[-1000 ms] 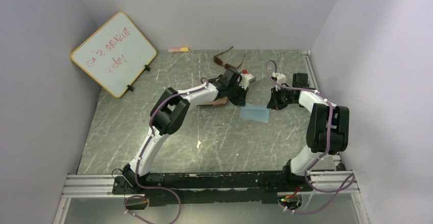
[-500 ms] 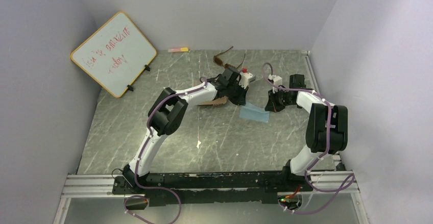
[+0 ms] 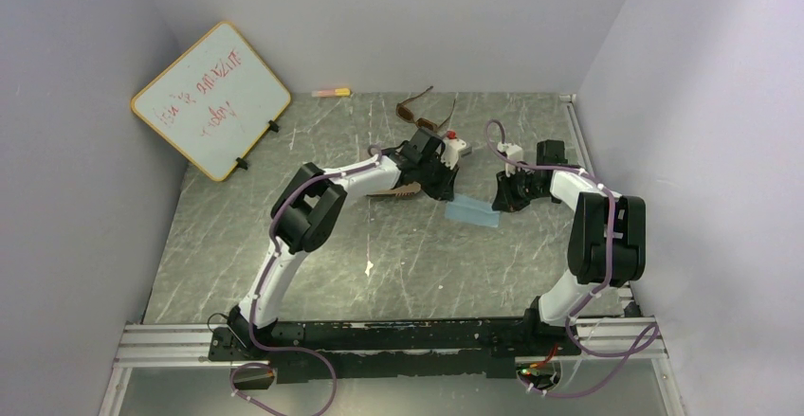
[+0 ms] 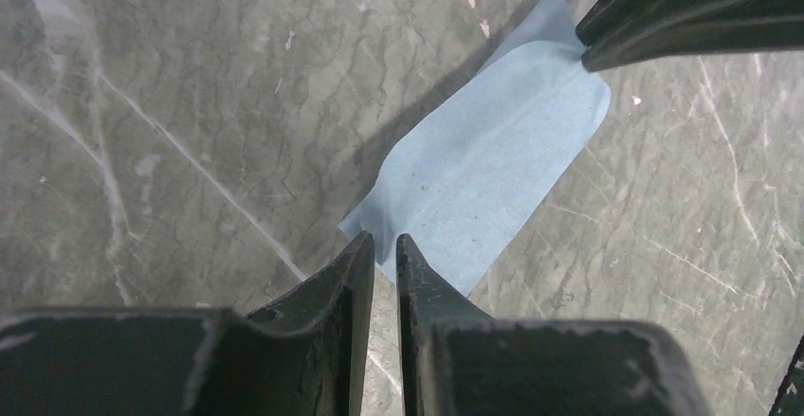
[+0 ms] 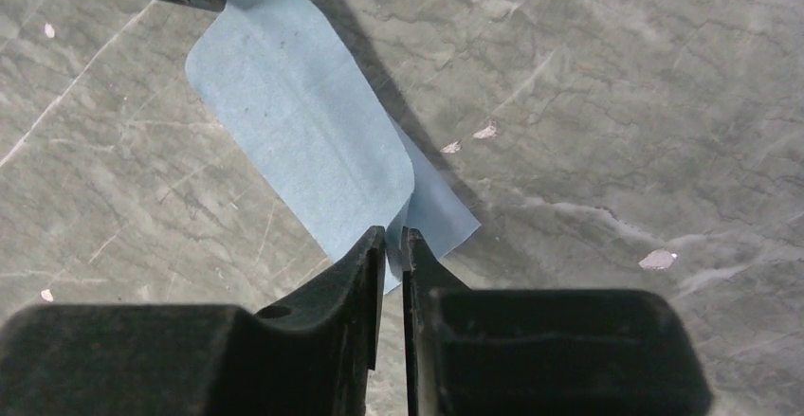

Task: Organize the sunglasses
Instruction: Fold the glasses cleaning cloth at the center of the board.

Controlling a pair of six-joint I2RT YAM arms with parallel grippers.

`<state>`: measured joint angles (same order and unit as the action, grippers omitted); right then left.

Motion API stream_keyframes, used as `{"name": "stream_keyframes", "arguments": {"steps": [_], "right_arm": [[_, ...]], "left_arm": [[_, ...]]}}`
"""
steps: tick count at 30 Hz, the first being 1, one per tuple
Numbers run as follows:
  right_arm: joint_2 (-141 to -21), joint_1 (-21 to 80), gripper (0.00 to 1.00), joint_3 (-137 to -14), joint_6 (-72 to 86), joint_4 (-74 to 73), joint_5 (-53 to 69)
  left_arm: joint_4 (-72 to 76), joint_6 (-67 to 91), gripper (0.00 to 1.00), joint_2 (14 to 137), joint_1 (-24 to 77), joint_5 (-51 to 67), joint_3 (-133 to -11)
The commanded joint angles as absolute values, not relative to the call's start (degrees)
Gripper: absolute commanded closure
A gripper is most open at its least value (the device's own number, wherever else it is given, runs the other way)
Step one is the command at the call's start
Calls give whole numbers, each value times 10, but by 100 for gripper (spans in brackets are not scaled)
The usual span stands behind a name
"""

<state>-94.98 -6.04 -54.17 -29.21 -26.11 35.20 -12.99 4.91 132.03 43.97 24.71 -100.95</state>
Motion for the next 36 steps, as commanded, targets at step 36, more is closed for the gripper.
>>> {"name": "stream_keyframes", "arguments": {"steps": [36], "right_arm": [[-880, -28, 100, -495, -385, -275, 312]], "left_arm": [[-101, 27, 78, 1213, 423, 271, -952]]}}
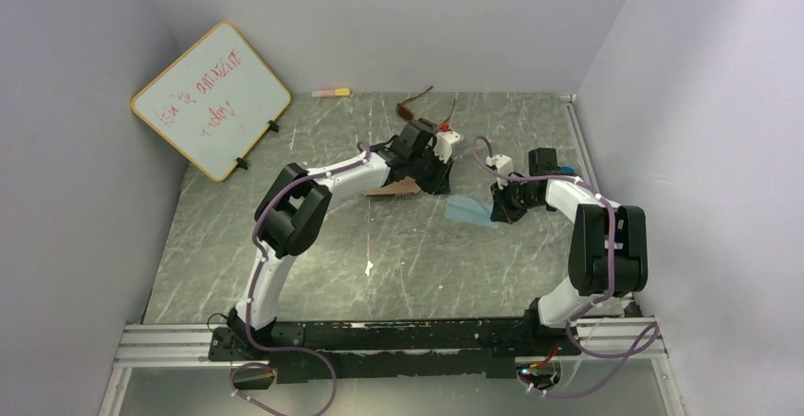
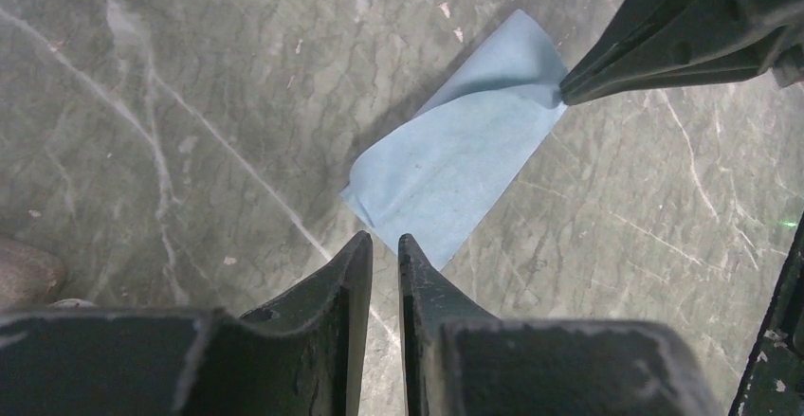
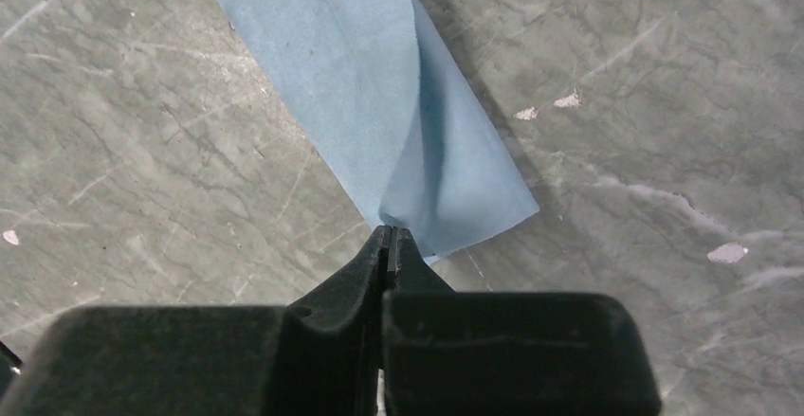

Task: Organize the sunglasses
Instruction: Fold the glasses cleaning cloth at the center of the board.

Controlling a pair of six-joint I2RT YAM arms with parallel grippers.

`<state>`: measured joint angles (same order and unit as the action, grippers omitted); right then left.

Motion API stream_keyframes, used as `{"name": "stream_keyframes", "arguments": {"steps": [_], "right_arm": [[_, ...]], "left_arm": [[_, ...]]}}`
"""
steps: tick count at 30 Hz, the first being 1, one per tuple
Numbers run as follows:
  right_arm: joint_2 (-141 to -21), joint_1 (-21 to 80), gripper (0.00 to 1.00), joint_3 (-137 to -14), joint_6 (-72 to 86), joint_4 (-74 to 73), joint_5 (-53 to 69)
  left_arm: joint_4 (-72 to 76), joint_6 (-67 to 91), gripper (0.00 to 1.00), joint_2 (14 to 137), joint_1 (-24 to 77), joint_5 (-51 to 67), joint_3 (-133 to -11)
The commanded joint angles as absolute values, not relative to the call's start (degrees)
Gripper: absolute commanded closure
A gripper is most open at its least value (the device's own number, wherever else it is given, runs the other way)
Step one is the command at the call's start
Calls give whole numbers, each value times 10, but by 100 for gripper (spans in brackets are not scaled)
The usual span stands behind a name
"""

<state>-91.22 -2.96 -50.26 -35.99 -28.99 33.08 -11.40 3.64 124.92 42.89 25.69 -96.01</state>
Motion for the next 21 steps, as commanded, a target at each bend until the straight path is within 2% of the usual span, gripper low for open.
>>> {"name": "stream_keyframes", "arguments": {"steps": [1, 15, 21], "right_arm": [[-876, -28, 100, -493, -387, -275, 308], [-869, -13, 93, -479, -402, -276, 288], [-867, -6, 83, -477, -420, -287, 280]], "left_arm": [[-100, 26, 78, 1213, 424, 272, -950], [-103, 27, 78, 1221, 424, 272, -964], [-113, 32, 77, 1241, 424, 272, -997]]}}
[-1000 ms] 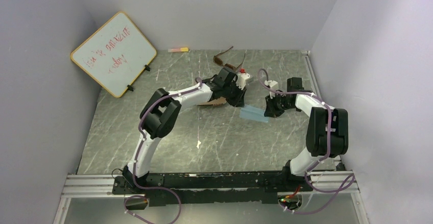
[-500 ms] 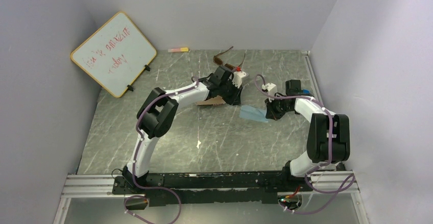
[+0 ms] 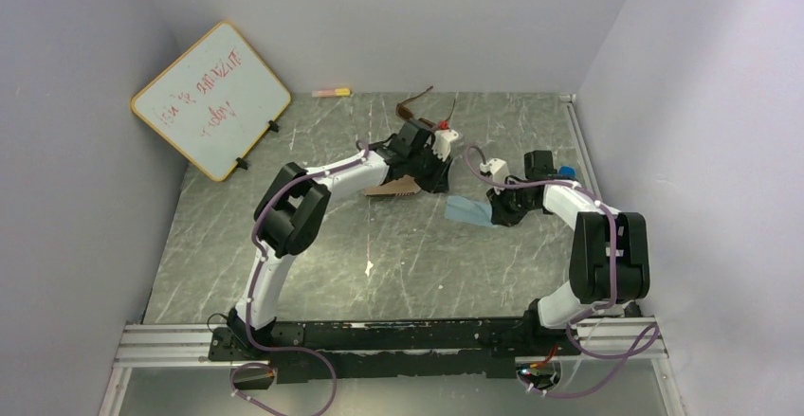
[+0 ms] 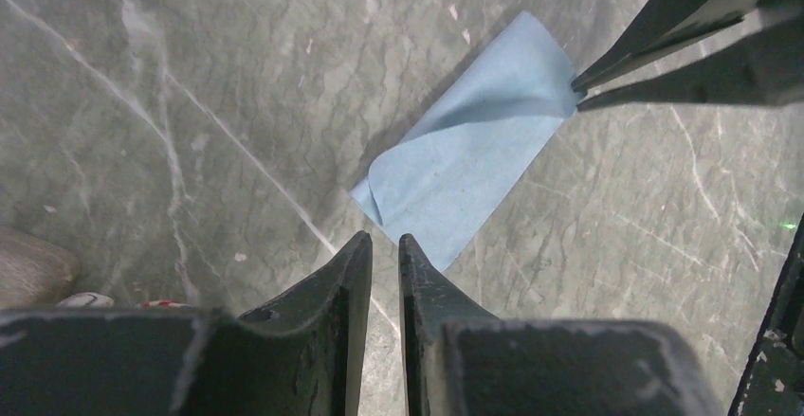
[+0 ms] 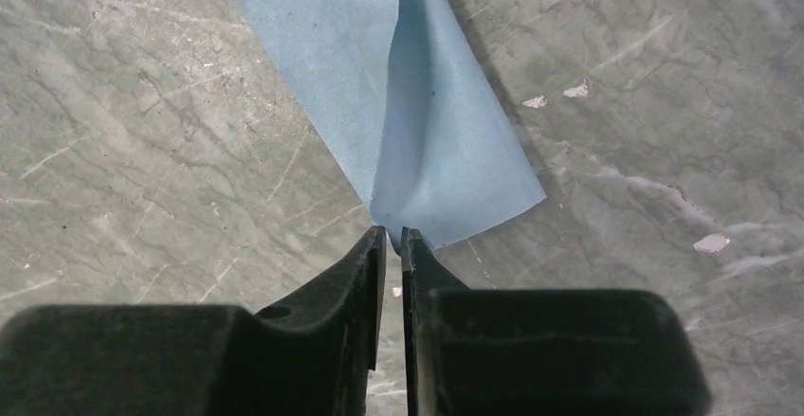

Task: Organize the sunglasses
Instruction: Fold the glasses cleaning cloth at the center of the board.

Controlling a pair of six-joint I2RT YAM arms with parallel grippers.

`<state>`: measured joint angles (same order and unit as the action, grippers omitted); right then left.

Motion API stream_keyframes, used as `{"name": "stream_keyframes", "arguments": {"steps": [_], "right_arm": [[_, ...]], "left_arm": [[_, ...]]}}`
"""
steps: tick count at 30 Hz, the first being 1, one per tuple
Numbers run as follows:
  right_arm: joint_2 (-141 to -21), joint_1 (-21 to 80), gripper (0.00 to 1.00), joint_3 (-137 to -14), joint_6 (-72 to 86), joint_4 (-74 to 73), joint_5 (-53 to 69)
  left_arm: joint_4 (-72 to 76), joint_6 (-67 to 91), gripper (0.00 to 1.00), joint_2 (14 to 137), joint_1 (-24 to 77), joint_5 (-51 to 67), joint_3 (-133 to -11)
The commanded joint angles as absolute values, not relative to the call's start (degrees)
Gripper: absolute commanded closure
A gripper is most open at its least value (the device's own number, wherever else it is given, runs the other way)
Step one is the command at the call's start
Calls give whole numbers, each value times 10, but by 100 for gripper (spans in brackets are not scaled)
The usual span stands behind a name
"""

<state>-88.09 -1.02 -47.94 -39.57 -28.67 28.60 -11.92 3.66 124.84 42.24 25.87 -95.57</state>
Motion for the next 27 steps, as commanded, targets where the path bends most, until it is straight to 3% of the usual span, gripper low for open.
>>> {"name": "stream_keyframes", "arguments": {"steps": [1, 11, 16, 27], "right_arm": [[-866, -5, 82, -478, -424, -291, 278], [-863, -3, 68, -489, -469, -336, 281], [-852, -3, 66, -506, -473, -356, 311], [-847, -3, 58, -550, -346, -274, 315]], "left_arm": [[-114, 33, 77, 1247, 423, 273, -1002], [-112, 38, 77, 1255, 424, 276, -1006], [-112, 39, 77, 1257, 423, 274, -1007], [-119, 39, 76, 1267, 424, 254, -1021]]}}
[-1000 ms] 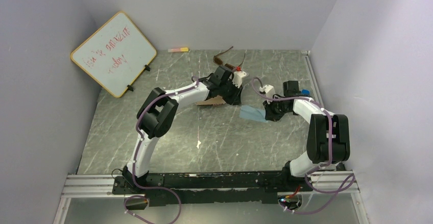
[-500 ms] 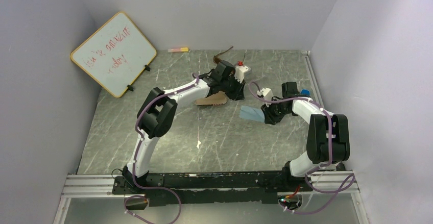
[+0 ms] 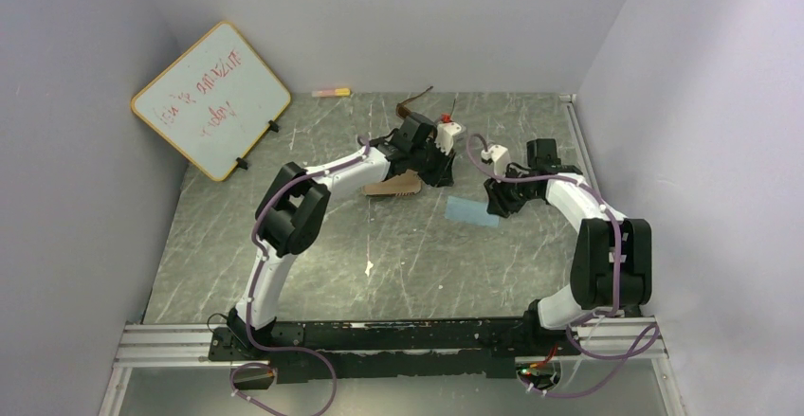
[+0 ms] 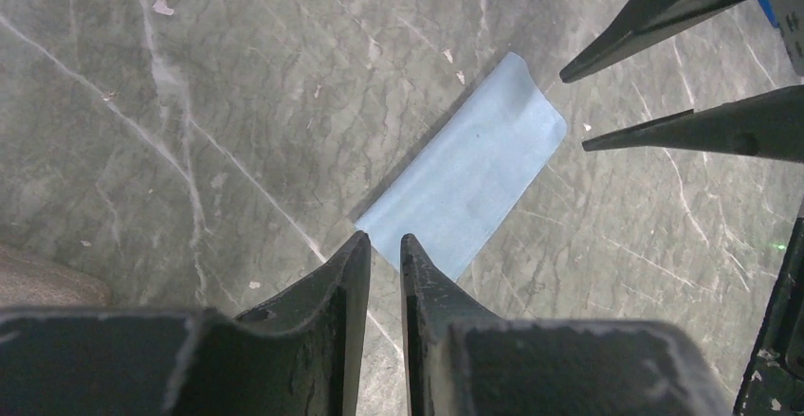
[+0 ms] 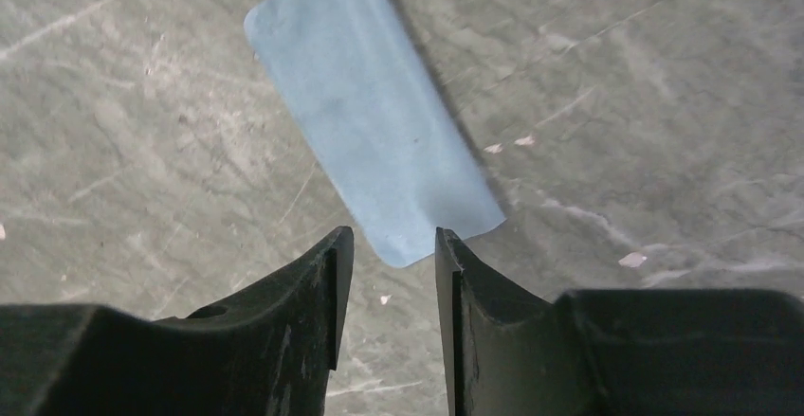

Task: Organize the sunglasses
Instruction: Fold the glasses cleaning cloth at the center of the board.

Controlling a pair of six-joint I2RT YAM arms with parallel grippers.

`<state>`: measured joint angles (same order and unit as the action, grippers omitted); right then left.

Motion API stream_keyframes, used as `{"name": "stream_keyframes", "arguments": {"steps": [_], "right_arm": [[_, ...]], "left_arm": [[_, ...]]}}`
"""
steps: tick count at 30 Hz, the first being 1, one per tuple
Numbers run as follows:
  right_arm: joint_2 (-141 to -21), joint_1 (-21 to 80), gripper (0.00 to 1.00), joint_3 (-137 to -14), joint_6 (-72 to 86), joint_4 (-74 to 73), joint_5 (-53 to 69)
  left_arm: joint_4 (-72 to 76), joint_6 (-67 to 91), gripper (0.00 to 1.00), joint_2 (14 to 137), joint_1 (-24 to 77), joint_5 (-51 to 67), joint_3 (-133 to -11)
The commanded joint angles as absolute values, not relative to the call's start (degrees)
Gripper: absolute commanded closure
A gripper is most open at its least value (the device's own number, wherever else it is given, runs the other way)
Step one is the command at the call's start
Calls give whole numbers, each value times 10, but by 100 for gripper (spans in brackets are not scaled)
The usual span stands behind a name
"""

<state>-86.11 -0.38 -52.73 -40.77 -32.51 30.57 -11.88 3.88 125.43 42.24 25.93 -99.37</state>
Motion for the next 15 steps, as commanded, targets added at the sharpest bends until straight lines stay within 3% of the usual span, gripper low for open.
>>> {"name": "stream_keyframes", "arguments": {"steps": [1, 15], "right_arm": [[-851, -4, 58, -551, -332, -262, 312], [-950, -76, 54, -596, -250, -238, 353]], "left_arm": [[-121, 36, 76, 1272, 425, 250, -1026], [-150, 22, 71, 1342, 427, 286, -1085]]}}
